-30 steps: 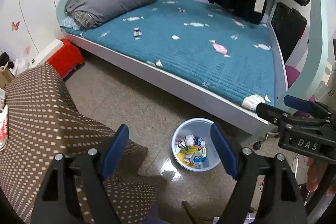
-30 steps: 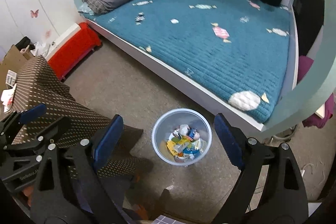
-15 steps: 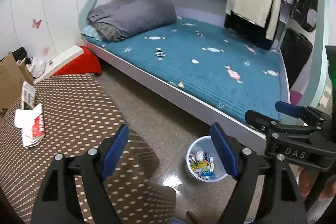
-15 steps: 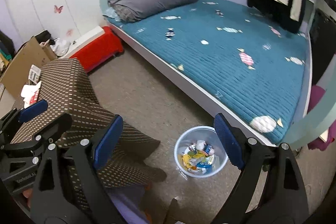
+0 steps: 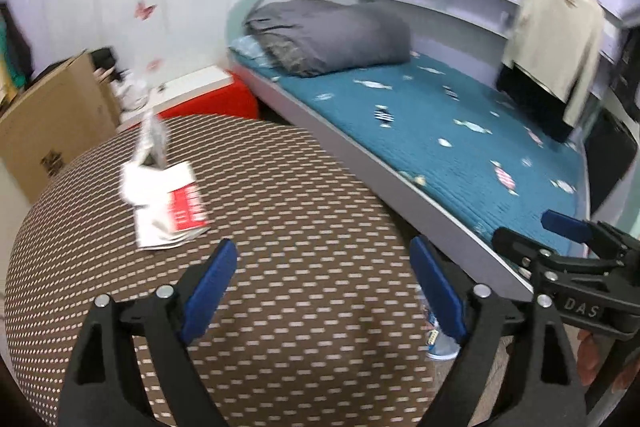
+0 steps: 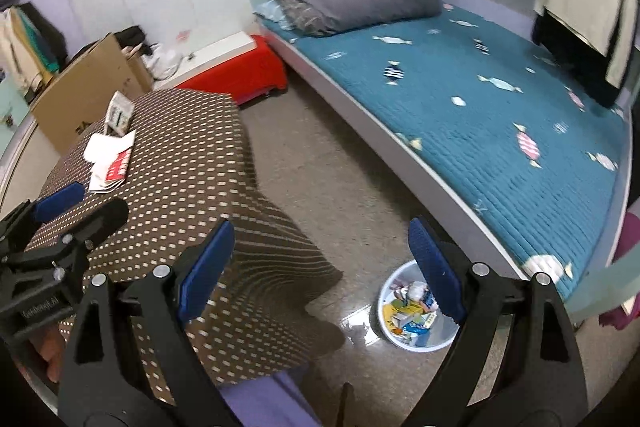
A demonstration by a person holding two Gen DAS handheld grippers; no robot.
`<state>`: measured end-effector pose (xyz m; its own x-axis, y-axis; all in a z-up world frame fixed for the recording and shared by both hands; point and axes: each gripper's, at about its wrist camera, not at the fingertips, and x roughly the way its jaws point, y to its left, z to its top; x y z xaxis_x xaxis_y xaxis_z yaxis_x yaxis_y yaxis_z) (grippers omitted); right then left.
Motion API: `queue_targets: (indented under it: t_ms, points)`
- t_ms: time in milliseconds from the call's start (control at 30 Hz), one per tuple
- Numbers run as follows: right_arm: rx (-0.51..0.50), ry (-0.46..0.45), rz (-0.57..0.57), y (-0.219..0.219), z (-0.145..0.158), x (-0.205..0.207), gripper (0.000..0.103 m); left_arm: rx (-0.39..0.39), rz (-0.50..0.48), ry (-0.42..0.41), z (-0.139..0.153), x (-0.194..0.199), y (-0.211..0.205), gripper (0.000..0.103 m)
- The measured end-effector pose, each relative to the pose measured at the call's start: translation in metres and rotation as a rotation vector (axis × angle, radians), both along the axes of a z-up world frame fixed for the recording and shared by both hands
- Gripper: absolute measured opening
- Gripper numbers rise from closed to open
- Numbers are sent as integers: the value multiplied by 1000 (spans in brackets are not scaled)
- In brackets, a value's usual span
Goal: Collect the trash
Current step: 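Move both grippers back over the last trash on the table, then grasp the white-red paper packet with the left gripper while the right gripper grasps the white-green box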
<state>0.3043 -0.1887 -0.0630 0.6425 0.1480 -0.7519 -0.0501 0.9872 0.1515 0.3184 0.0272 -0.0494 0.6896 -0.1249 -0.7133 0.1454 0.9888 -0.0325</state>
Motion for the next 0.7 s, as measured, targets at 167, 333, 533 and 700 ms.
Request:
queue_targets:
  t_ms: [167, 333, 533, 700]
  points:
    - [1, 18, 63, 38, -4, 17, 87, -26, 82, 46, -5, 15, 49, 90]
    - [-18, 27, 118, 71, -7, 39, 87, -71, 146, 105, -14, 40, 92, 92]
    - [-31, 31, 170, 104, -8, 73, 87, -24, 204, 152, -28, 91, 131, 92]
    - [-68, 19, 212, 130, -4, 102, 87, -111, 227, 217, -49, 129, 161, 90]
